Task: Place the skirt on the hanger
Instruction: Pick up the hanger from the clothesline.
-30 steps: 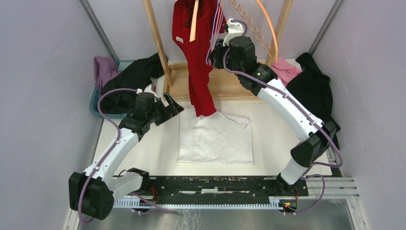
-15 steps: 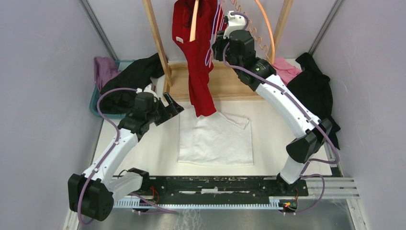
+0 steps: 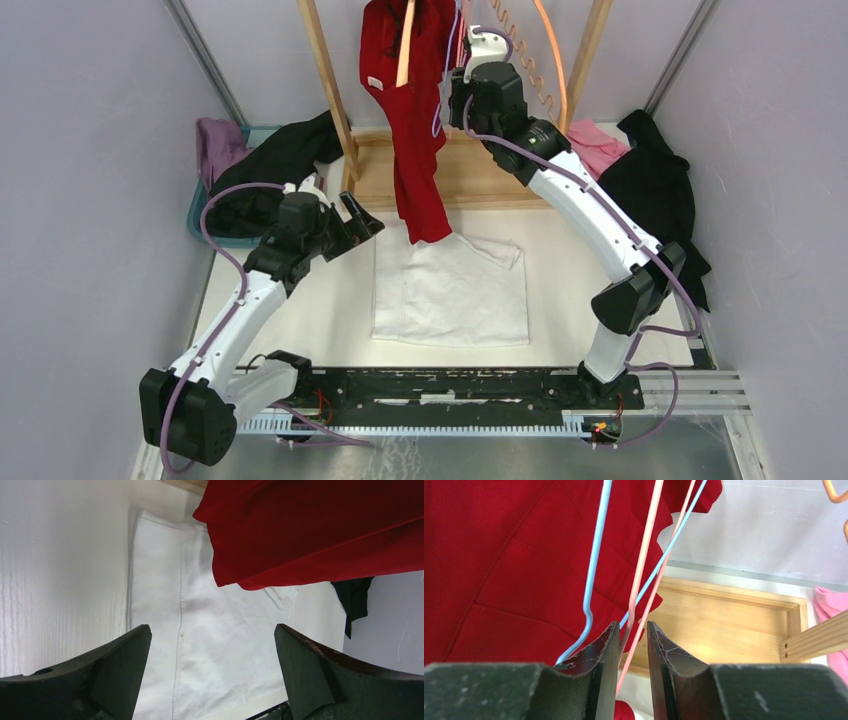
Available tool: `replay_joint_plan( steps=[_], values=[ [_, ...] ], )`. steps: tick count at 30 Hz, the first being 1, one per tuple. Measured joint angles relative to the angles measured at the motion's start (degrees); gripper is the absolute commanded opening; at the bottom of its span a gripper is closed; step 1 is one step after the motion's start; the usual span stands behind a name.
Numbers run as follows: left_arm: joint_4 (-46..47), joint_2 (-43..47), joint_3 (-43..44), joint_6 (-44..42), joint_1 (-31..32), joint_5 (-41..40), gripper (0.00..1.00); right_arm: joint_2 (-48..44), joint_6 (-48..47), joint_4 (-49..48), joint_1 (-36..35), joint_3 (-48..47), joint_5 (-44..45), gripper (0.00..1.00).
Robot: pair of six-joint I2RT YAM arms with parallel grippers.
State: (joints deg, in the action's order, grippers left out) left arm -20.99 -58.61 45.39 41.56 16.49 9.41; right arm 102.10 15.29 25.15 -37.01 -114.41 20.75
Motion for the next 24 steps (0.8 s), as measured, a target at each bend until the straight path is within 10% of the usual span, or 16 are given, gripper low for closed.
replay_joint_plan(
  steps=[24],
  values=[
    [0.00, 0.70, 0.04, 0.00, 0.00, 0.24, 0.99, 0.00, -0.42, 3.65, 3.52, -0.55, 4.79, 0.01]
  ],
)
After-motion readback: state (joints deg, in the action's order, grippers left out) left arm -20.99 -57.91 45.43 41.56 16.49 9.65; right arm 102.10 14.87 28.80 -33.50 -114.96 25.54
